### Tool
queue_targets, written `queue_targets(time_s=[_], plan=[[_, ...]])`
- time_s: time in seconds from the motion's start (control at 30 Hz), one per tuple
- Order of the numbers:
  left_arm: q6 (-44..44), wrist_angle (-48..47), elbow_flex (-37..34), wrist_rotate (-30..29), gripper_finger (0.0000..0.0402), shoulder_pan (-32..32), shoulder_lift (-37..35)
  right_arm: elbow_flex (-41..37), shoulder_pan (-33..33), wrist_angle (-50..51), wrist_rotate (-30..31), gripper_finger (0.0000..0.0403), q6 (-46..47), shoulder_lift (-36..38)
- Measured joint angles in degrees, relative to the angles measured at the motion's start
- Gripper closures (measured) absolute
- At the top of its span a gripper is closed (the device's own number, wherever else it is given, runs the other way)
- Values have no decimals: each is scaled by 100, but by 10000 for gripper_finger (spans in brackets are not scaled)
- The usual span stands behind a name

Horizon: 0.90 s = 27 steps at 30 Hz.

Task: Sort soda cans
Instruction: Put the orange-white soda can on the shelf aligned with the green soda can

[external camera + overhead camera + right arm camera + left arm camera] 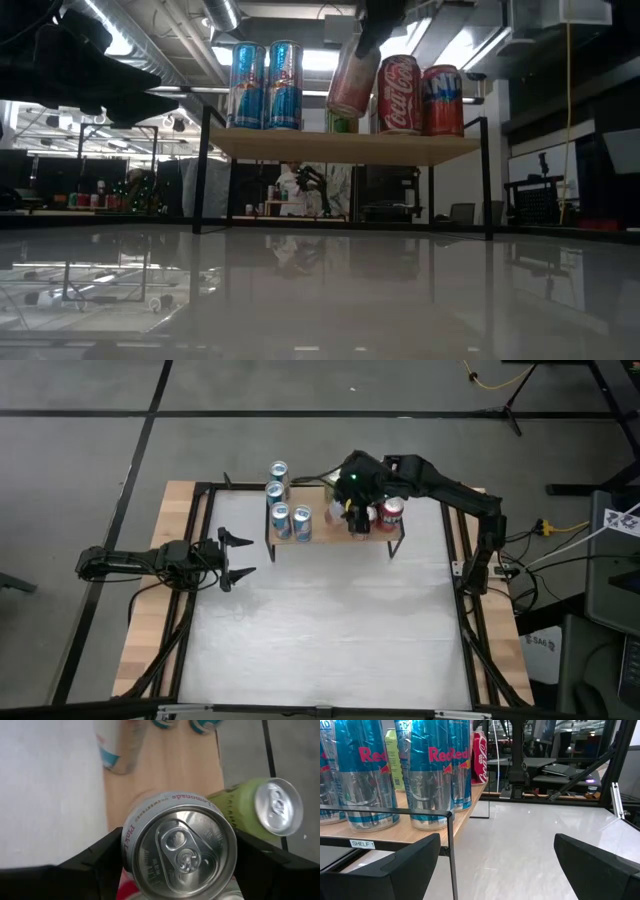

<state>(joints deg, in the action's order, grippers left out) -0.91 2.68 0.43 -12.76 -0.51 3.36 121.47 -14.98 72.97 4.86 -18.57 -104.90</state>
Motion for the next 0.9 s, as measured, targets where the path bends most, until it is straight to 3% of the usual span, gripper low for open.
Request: queue_targets(time_s=[0.43, 0.9], plan=[[0, 0, 0, -2, 15, 2, 1, 0, -439, -158, -341, 116, -153, -39], [0, 2, 2, -6, 15, 2, 0, -7, -455, -76, -226, 116, -491, -411]])
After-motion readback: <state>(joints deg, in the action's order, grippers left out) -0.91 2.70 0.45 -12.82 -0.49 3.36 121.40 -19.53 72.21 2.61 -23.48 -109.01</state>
